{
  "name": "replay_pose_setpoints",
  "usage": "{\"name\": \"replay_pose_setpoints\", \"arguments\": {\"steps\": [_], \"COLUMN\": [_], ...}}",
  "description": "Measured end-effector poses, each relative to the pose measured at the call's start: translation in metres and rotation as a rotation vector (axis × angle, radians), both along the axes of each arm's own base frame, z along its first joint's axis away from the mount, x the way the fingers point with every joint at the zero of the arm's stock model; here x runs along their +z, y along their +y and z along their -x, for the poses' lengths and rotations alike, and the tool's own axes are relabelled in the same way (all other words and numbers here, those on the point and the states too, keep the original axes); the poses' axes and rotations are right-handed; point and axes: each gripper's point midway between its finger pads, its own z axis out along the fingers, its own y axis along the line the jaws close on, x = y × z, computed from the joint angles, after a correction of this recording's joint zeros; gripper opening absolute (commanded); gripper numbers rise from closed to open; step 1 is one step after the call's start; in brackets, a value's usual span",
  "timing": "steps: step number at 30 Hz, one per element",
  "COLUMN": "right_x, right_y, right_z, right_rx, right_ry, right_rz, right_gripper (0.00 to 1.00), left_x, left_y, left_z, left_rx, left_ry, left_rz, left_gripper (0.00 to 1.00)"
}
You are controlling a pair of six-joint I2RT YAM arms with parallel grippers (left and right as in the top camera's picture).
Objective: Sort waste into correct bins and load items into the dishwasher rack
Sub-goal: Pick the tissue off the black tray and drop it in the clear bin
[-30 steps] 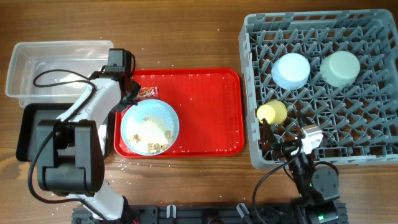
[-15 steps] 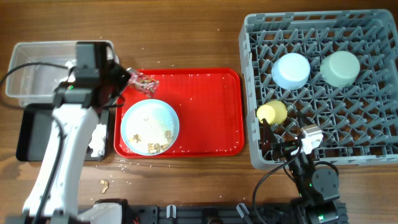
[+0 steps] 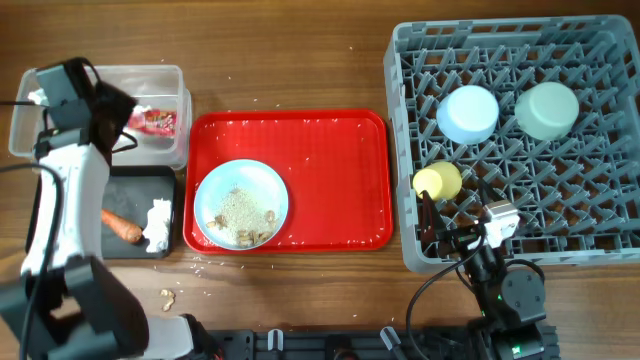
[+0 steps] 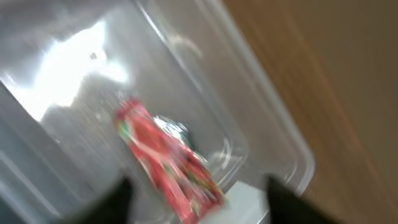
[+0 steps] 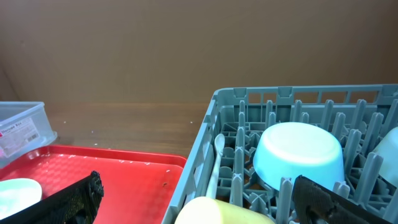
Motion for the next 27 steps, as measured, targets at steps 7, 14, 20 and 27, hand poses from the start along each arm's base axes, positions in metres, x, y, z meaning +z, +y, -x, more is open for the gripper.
{"name": "replay_pose_setpoints", "arguments": {"steps": [7,14,20,27], "right_x": [0.000,0.000,0.000,0.000], "right_y": [0.000,0.000,0.000,0.000], "right_z": [0.000,0.000,0.000,0.000], "right_rx": [0.000,0.000,0.000,0.000], "right_ry": [0.000,0.000,0.000,0.000], "right_rz": [0.000,0.000,0.000,0.000], "right_gripper": [1.00,1.00,1.00,1.00], "left_x": [0.017,0.010,-0.068,-0.118], "left_y": [-0.049,-0.194,-0.245,-0.259], "left_z": [0.035,0.093,0.133,0.134], "left_rx": [-0.150,-0.585,-0.647,-0.639], "left_ry": [0.063,0.295,0.552,0.642], "left_rz": [0.122,0.013,-0.104,-0.206], "left_gripper": [0.60,0.51,0.46,0.38]}}
